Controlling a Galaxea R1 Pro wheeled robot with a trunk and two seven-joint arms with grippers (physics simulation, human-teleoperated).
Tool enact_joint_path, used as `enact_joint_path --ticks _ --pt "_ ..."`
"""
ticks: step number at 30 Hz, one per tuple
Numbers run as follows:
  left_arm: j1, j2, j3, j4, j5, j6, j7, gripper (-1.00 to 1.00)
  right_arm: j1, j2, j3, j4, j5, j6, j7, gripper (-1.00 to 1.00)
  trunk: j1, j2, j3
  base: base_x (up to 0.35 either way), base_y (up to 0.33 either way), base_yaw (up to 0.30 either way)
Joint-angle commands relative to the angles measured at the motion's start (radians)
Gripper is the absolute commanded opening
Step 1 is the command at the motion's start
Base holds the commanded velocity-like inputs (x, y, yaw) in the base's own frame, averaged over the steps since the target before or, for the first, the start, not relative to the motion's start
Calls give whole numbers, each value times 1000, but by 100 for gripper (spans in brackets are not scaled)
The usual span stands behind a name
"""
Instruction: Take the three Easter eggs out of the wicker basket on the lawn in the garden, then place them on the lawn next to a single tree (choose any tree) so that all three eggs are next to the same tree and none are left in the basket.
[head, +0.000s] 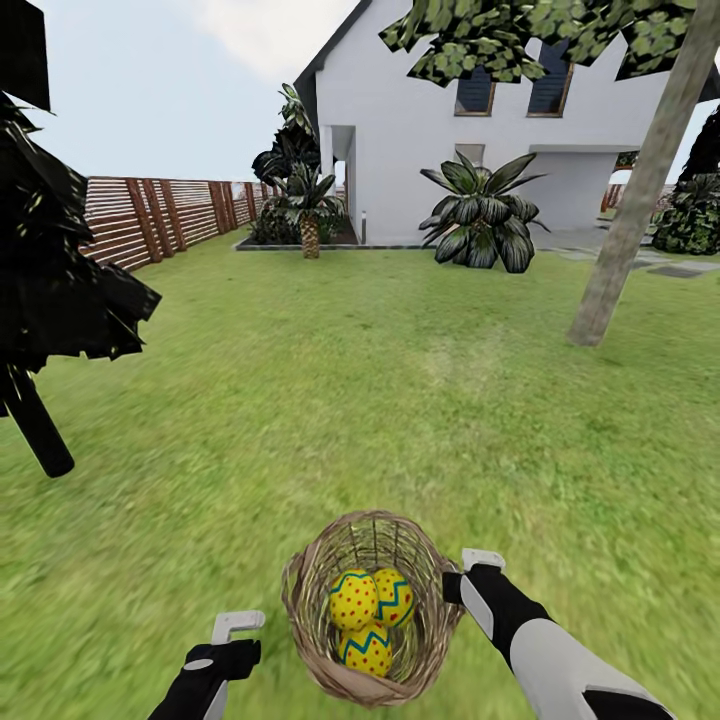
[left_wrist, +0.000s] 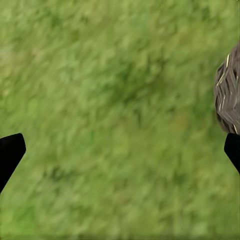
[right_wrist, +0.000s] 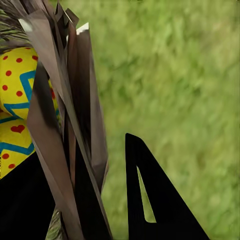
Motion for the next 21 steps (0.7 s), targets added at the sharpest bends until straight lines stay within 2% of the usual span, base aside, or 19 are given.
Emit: enact_joint_path --ticks 1,21 --pt "0 0 0 -2 4 5 4 100 0 1 -7 -2 -4 4 -3 -100 -4 7 2 0 0 0" --pt "0 0 0 -2 4 5 5 100 0 2 -7 -6 -4 3 -3 -100 -81 147 65 0 0 0"
